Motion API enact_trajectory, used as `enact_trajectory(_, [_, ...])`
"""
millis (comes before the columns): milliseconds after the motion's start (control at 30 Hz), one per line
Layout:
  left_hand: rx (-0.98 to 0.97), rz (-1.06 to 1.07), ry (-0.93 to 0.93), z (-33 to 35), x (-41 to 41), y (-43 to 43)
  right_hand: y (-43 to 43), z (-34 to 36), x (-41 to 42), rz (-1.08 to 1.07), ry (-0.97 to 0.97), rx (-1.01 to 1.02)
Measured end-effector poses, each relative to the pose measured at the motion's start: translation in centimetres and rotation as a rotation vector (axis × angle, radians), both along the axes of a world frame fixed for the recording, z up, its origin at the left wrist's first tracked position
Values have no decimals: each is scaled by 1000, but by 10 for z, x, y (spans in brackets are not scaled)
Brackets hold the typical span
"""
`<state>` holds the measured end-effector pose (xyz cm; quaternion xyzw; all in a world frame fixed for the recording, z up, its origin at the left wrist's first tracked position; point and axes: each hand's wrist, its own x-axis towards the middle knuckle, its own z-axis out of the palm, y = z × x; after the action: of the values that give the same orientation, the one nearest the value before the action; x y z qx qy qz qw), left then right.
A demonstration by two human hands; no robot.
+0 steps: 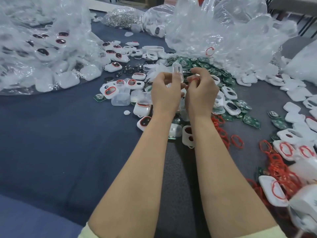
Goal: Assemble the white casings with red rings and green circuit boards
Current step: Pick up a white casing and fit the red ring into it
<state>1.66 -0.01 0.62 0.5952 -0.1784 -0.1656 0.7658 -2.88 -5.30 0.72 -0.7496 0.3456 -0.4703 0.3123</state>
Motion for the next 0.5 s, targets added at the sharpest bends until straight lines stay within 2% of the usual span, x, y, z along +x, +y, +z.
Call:
enact_trajectory(167, [107, 41, -63, 3, -3, -2, 0, 2, 2, -19, 99, 20])
enact_trajectory(267, [125, 53, -70, 5, -4, -4, 5, 5, 5, 99, 230, 26])
enact_trajectory(367, [53, 102, 69, 3, 5, -2, 10, 8, 9, 312, 406, 3])
enact_trajectory(433, [-21, 107, 193, 2, 12, 0, 10, 11, 7, 411, 410, 30])
enact_trajectory(500, [-114, 50, 302, 3, 12, 1, 6, 14, 1, 410, 380, 35])
